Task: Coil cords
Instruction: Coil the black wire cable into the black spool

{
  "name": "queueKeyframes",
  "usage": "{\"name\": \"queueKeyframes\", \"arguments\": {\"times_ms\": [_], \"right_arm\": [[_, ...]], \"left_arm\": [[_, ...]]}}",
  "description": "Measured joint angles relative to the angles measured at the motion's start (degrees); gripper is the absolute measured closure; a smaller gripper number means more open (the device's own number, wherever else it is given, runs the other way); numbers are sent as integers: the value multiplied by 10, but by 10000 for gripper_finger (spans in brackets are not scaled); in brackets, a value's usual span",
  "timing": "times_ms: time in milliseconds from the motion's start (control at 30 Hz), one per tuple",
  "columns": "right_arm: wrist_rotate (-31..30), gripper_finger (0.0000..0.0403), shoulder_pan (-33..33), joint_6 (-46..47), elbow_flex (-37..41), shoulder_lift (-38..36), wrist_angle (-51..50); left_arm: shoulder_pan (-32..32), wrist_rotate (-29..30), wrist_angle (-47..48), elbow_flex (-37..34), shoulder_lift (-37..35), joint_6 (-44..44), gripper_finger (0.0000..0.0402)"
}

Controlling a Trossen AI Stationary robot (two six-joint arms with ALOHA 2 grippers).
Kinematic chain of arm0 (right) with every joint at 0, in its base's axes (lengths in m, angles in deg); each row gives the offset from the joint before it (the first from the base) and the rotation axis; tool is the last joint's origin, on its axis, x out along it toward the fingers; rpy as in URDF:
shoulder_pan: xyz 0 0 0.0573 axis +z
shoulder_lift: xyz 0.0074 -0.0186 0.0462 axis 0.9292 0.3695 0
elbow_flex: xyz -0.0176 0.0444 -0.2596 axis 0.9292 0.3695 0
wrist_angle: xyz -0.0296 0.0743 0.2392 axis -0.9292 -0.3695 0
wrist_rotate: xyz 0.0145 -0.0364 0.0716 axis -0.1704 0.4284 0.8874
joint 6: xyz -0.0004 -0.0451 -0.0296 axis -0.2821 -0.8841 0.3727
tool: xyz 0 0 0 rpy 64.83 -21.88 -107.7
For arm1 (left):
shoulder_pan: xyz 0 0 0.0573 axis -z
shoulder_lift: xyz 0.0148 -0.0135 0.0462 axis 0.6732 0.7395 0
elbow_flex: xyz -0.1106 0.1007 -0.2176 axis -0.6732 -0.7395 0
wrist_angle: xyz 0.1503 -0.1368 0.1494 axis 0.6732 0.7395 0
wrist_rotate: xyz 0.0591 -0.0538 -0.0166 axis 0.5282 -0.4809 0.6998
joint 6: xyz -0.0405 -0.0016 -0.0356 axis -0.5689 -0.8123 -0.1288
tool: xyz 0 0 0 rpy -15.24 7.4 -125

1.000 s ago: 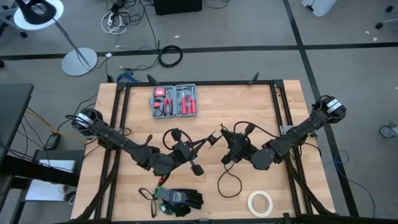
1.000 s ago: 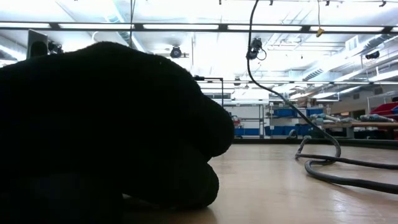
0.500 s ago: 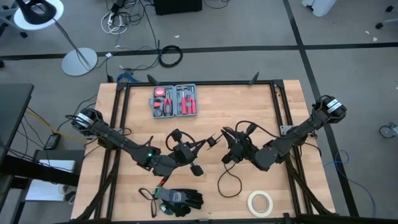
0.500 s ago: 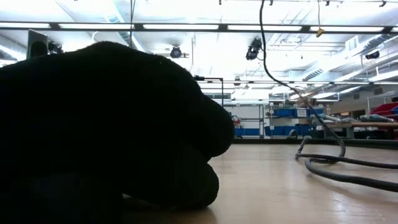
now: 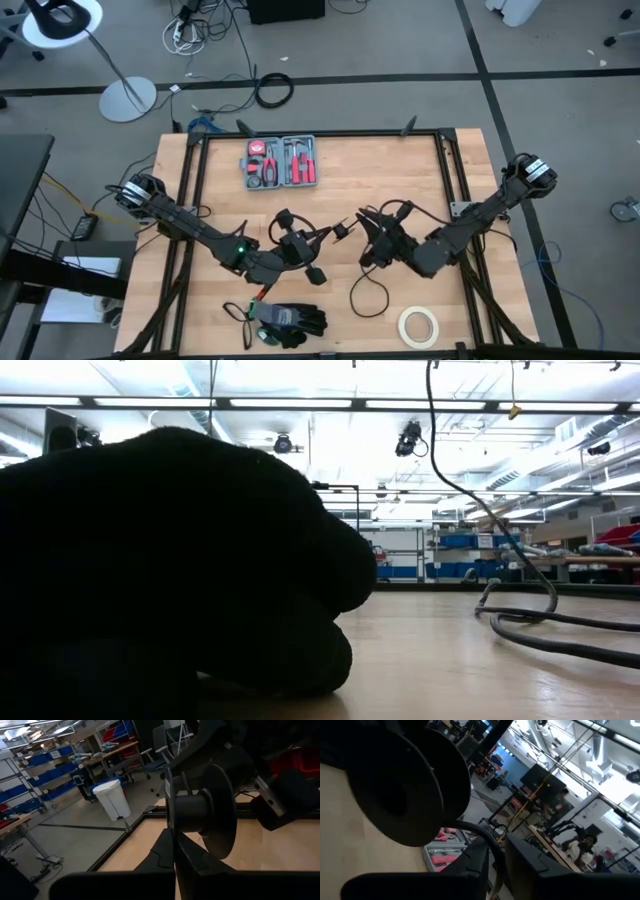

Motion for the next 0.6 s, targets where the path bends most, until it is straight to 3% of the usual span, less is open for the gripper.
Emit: {"name": "queueKeyframes", "arguments": {"times_ms": [333, 600], "right_arm": [[-10, 339, 15, -107, 0, 1, 101], [-8, 340, 28, -112, 0, 1, 142]], "left_arm": [[-1, 0, 46, 0, 0, -48, 401], [-1, 0, 56, 0, 0, -60, 401]]}}
